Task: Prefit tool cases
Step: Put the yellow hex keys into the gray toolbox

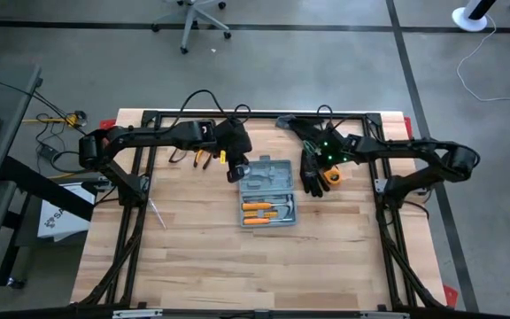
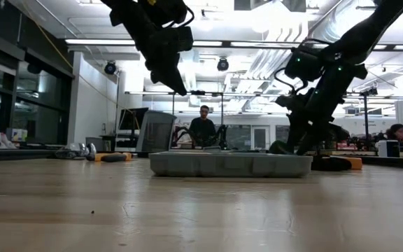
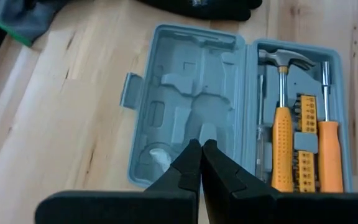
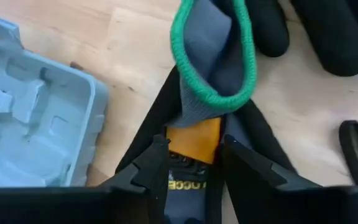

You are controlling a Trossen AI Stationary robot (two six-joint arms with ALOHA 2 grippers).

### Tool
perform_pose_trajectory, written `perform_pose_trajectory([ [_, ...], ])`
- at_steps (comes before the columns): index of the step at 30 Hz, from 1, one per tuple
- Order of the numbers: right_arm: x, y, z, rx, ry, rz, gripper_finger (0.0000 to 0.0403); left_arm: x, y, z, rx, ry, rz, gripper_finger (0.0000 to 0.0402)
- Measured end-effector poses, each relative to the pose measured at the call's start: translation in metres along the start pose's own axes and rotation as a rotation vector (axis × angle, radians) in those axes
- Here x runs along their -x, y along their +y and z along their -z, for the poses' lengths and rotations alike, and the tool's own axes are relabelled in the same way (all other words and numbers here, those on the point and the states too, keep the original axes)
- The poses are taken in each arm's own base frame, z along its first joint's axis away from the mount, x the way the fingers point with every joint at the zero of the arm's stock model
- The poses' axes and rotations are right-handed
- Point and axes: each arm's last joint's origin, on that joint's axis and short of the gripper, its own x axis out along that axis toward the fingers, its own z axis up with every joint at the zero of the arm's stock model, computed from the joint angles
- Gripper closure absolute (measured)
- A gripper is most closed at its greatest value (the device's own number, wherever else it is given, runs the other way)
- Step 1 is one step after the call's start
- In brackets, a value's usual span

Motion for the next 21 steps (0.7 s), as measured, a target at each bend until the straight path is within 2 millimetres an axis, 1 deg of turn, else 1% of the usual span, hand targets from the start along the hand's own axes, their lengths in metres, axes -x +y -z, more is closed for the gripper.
perform_pose_trajectory([
  [5,-0.002,-0.004,-0.002,-0.014,0.007,0.012,0.0266,0.000,0.000,0.000,-0.001,0.000,0.001,0.0401],
  [12,-0.016,-0.002,0.004,-0.003,0.074,0.006,0.0266,0.000,0.000,0.000,-0.002,0.001,0.001,0.0401],
  [16,-0.021,-0.002,0.005,-0.007,0.074,0.026,0.0266,0.000,0.000,0.000,-0.002,0.003,0.001,0.0401],
  [21,-0.022,-0.002,0.004,-0.010,0.066,0.021,0.0266,-0.002,0.000,0.001,-0.003,-0.004,0.000,0.0401],
])
